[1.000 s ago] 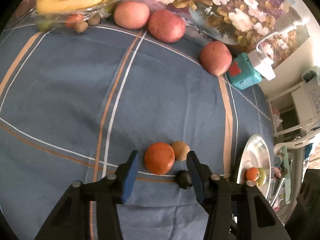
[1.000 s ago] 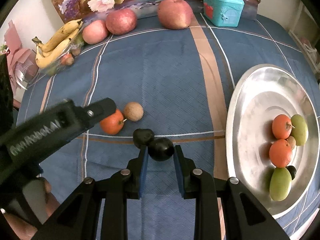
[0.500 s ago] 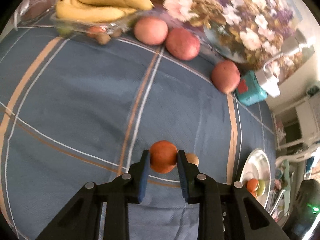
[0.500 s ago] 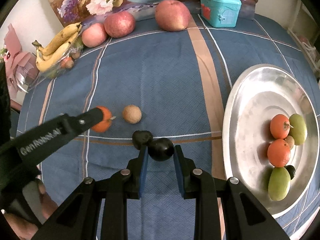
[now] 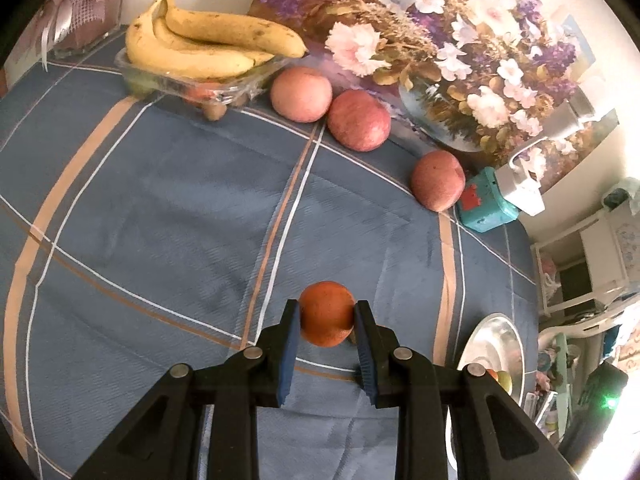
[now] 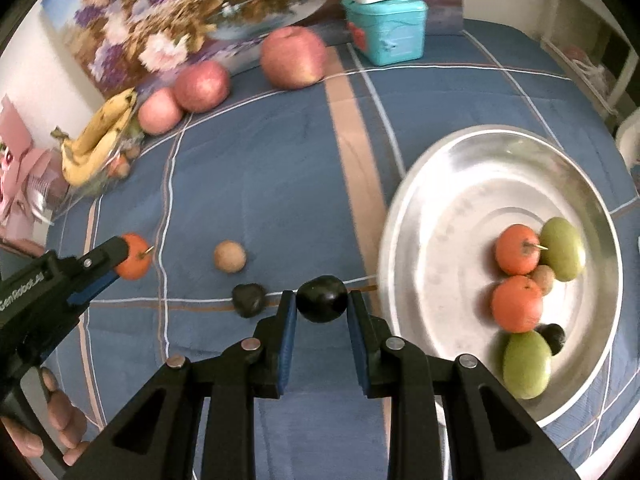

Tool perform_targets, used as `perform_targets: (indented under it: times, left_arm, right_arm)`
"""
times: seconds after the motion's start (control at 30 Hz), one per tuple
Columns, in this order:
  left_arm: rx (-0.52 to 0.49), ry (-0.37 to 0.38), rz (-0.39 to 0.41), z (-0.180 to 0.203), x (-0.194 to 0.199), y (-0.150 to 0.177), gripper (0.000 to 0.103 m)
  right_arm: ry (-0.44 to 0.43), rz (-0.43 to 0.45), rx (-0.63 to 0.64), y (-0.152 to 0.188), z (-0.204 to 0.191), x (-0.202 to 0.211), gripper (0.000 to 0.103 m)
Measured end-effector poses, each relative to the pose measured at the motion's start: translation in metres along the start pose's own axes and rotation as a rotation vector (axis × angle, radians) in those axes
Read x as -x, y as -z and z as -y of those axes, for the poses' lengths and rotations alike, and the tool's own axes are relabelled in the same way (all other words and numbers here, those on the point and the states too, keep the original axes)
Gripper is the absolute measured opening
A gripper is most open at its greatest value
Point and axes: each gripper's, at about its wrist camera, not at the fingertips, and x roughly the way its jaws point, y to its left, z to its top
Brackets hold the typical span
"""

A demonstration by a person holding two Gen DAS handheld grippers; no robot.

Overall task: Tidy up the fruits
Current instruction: 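Carry the tangerine and black plum over the steel bowl with both tools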

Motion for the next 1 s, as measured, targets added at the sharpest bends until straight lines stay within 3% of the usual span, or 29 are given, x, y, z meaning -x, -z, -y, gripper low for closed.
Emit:
perform_targets:
  times: [0.4,0.57,0.83,1.0]
  left_arm:
    - [-0.14,0.039,-0.009,0.054,0.004,0.02,0.029]
    - [-0.258,0.078,-0.052,0.096,-0.005,0.045,0.029]
    - [-0.498,0.103,-0.109,0.162,-0.02,0.101,0.029]
    - [-0.576,0.11,-0.133,0.18,-0.028,0.122,0.031]
  right_arm:
    - [0.039,0.054,-0.111,-0.008,0.047,0.023,0.027]
    - [0.131,0.086,-0.235,-0.007,0.09,0.034,0.027]
    - [0.178,0.107,-0.397,0.002,0.148,0.045,0.027]
    - [0.189,0.113,-0.452,0.006,0.167,0.05,0.027]
